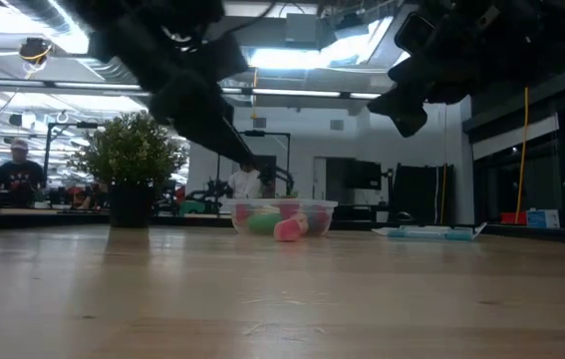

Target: Pick and placing Produce into tupperware

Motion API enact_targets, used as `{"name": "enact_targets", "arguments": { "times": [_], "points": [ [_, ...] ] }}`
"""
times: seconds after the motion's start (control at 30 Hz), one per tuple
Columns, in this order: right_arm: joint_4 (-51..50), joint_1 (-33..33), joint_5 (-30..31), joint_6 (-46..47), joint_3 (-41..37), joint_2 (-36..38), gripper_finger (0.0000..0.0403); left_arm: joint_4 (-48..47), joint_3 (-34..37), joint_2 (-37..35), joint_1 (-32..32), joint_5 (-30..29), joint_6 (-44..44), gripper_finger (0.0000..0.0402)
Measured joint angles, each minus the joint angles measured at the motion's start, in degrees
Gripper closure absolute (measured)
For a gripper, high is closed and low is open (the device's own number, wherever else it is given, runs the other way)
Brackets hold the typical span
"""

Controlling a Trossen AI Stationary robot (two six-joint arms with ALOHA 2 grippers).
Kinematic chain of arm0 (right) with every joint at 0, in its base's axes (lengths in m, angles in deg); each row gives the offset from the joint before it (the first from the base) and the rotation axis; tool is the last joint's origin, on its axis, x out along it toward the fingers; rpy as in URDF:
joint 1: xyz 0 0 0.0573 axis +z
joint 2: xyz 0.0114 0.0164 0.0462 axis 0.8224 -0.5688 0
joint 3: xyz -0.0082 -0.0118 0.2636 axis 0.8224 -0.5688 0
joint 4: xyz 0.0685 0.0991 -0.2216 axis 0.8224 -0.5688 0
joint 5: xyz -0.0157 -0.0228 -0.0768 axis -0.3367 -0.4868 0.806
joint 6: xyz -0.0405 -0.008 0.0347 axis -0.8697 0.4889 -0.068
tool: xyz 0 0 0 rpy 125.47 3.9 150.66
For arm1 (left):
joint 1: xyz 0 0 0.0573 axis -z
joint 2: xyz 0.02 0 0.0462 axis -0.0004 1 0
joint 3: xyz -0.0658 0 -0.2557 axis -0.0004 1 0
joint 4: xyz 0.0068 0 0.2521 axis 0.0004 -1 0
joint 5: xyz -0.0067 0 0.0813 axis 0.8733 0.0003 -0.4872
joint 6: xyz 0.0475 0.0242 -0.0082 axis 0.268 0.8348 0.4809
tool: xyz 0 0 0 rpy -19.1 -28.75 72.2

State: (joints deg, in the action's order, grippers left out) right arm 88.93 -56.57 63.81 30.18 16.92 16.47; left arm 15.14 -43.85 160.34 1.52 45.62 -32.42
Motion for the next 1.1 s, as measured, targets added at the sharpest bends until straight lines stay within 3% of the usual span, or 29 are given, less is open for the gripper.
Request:
{"name": "enact_targets", "arguments": {
  "times": [0.1,0.27,0.4,0.57,1.1],
  "points": [
    [-0.4,0.0,0.0,0.0,0.0,0.0,0.0169,-5.4,-4.6,2.8,-0.2,0.0,-1.5,0.0223],
    [0.1,0.0,0.0,-1.6,0.0,0.0,0.0169,-6.5,-9.3,8.2,-1.6,0.0,-2.6,0.0223],
    [0.1,0.0,0.0,-4.4,0.0,0.0,0.0169,-6.7,-12.1,12.6,-3.6,5.1,-2.7,0.0223],
    [1.6,0.0,0.0,-6.2,0.0,0.6,0.0169,-7.0,-13.9,16.8,-5.2,6.1,-2.7,0.0223],
    [0.7,0.0,0.0,-9.4,0.0,3.9,0.0169,-6.2,-14.9,19.2,-6.4,8.7,-4.3,0.0223]
  ]
}}
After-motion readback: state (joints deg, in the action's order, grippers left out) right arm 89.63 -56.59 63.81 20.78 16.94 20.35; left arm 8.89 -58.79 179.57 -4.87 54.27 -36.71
